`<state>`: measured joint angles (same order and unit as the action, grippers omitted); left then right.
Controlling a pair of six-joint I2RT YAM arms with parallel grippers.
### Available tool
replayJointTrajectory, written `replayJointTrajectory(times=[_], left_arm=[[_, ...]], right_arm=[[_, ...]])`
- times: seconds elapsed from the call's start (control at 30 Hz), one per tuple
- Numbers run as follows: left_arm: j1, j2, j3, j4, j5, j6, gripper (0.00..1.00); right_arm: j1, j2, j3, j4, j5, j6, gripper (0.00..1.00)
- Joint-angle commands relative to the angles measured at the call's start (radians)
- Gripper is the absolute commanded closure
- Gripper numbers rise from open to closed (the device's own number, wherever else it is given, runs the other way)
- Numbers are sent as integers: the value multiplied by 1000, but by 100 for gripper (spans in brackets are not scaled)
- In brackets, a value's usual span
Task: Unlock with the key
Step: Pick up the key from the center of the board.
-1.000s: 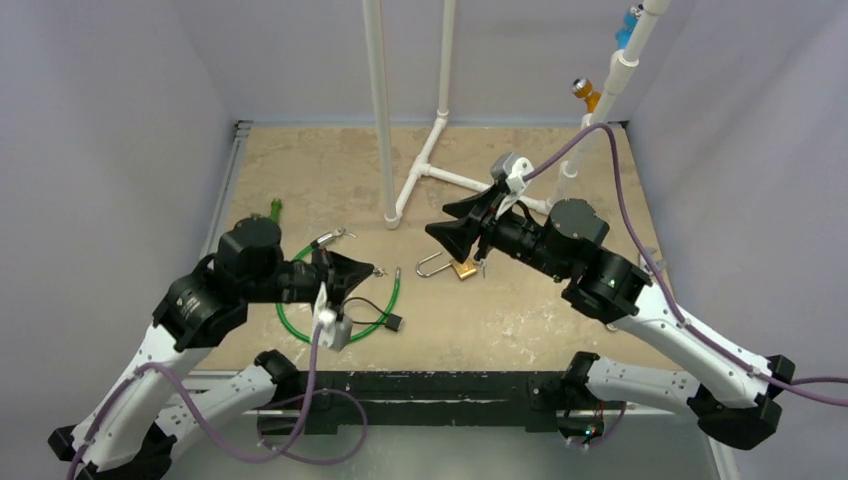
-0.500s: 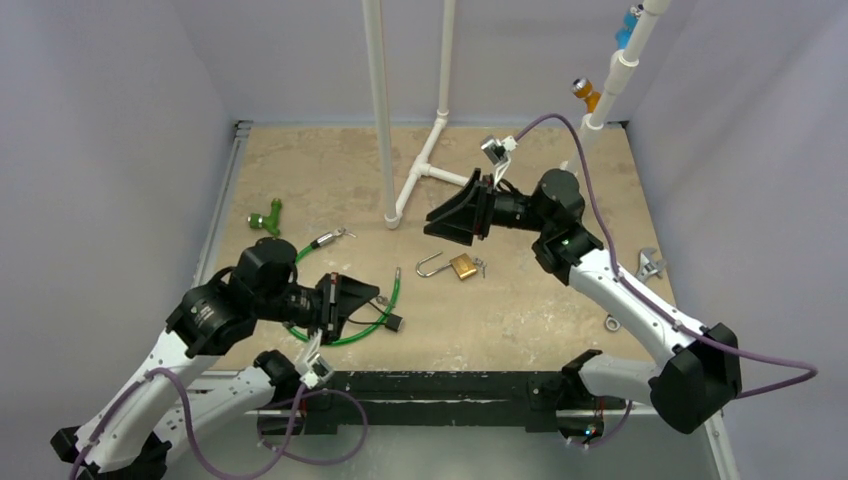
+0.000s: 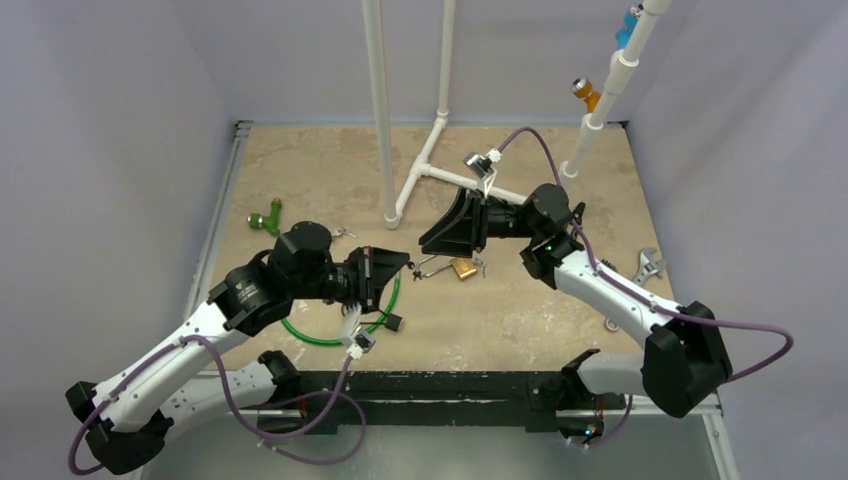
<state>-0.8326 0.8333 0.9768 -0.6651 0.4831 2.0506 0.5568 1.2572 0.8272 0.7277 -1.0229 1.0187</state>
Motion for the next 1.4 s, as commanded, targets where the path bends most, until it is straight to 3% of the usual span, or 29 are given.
replayJointTrajectory(times=[0.0,0.3,0.6,0.77,1.13,1.37], left_arm=[[-3,-9,-14,174,-48,638,100],[-2,-16,-30,265,-58,632,100],[-2,-31,-44,284,-32,632,100],[0,-31,-48,292,-38,632,100],[-1,-27,-52,312,-57,627,100],[-1,-33,-56,308,-52,628,100]], right_arm=[[8,20,39,92,-49,63,49],[9,47,27,146,-62,113,55],[9,171,9,624,-67,458,73],[9,210,3,735,-55,553,77],[27,242,11,719,-57,571,86],[43,222,31,598,-58,501,84]])
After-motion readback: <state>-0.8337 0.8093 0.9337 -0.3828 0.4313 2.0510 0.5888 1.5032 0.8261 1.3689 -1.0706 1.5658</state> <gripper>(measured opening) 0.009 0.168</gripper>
